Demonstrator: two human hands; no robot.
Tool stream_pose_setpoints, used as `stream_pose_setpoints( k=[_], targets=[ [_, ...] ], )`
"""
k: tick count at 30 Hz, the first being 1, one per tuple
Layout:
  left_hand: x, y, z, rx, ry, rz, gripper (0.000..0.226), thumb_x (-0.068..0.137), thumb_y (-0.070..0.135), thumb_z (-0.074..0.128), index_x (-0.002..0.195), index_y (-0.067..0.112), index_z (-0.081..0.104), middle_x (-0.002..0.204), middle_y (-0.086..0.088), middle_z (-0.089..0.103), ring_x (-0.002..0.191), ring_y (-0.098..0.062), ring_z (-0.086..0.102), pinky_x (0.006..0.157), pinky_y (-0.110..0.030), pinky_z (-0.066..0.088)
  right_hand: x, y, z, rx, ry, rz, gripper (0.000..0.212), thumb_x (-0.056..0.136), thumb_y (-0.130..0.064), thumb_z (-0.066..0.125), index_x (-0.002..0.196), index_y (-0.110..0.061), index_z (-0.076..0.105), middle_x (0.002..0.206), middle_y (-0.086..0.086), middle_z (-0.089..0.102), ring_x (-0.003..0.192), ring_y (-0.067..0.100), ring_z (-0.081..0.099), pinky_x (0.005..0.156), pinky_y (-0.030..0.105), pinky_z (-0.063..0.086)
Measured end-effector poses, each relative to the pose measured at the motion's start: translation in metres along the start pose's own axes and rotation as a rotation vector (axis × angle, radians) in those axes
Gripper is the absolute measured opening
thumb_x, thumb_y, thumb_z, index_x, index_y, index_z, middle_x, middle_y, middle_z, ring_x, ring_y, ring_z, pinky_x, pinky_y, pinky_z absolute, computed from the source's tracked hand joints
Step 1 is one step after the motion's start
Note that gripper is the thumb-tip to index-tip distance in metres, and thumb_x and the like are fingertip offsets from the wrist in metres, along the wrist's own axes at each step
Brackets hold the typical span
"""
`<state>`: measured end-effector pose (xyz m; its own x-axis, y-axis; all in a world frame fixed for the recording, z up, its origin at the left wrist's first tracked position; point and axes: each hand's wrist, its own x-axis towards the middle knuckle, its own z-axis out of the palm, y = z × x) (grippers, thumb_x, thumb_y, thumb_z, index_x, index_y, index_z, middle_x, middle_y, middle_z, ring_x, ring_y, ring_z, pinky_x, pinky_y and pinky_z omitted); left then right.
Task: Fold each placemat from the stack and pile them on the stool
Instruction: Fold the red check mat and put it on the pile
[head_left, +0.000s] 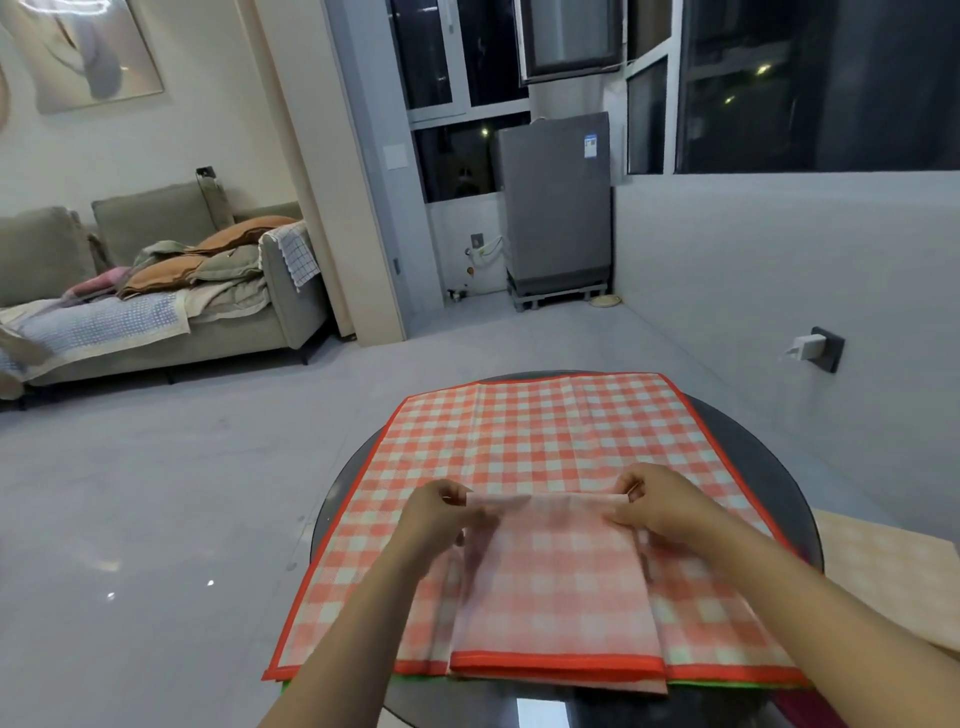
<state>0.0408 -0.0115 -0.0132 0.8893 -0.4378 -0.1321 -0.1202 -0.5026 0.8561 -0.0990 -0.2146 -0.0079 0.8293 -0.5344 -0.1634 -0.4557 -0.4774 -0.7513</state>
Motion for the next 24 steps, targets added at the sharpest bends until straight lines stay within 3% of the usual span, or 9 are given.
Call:
stream_pose_setpoints(
  k=[5,8,12,16,20,24],
  targets=[
    [-0.008,0.035,0.005,-0.161,-0.064,0.079,0.021,0.075,0.017,0.078,0.073,0.011,0.058,0.063,-0.001,0.059,0.041,-0.010,0.049,0.042,-0.019,0.032,-0.021,0.005,-0.043,0.192,0.073,-0.025,0.010,0.085,-0.014,0.067,0.092,-0.007,0.067,0.060,-0.001,0.057,0.050,0.011,0.049,0.045,0.019,0.038],
    [-0.014,0.064,0.022,-0.189,-0.086,0.164,0.019,0.079,0.020,0.075,0.070,0.010,0.062,0.060,0.001,0.057,0.043,-0.009,0.050,0.042,-0.018,0.035,-0.034,0.011,-0.072,0.261,0.194,-0.066,0.002,0.086,-0.017,0.066,0.088,-0.017,0.066,0.069,0.002,0.063,0.053,0.013,0.054,0.046,0.020,0.041],
    [-0.018,0.105,0.054,-0.293,-0.101,0.255,0.016,0.080,0.022,0.074,0.078,0.008,0.066,0.067,-0.002,0.061,0.049,-0.012,0.056,0.045,-0.017,0.040,-0.053,0.027,-0.109,0.404,0.350,-0.106,0.003,0.085,-0.012,0.067,0.086,-0.015,0.065,0.073,0.007,0.064,0.052,0.017,0.059,0.042,0.018,0.045],
    [-0.023,0.143,0.097,-0.399,-0.153,0.348,0.012,0.082,0.016,0.071,0.079,0.007,0.065,0.069,-0.004,0.059,0.057,-0.013,0.058,0.050,-0.016,0.049,-0.071,0.051,-0.148,0.493,0.500,-0.165,0.006,0.085,-0.007,0.065,0.083,-0.013,0.065,0.077,0.011,0.064,0.064,0.023,0.063,0.056,0.023,0.057],
    [-0.027,0.170,0.149,-0.453,-0.239,0.392,0.010,0.085,0.015,0.068,0.083,0.005,0.068,0.078,-0.009,0.067,0.071,-0.015,0.066,0.060,-0.020,0.055,-0.082,0.085,-0.180,0.524,0.629,-0.180,0.005,0.086,-0.011,0.064,0.086,-0.007,0.067,0.081,0.013,0.068,0.073,0.023,0.067,0.062,0.016,0.056],
    [-0.025,0.185,0.206,-0.470,-0.287,0.369,0.017,0.082,0.027,0.072,0.076,0.011,0.071,0.075,-0.007,0.069,0.074,-0.017,0.064,0.076,-0.032,0.054,-0.086,0.123,-0.203,0.543,0.712,-0.097,0.021,0.087,-0.027,0.063,0.080,-0.009,0.069,0.078,0.007,0.072,0.074,0.017,0.070,0.075,0.023,0.052]
  ],
)
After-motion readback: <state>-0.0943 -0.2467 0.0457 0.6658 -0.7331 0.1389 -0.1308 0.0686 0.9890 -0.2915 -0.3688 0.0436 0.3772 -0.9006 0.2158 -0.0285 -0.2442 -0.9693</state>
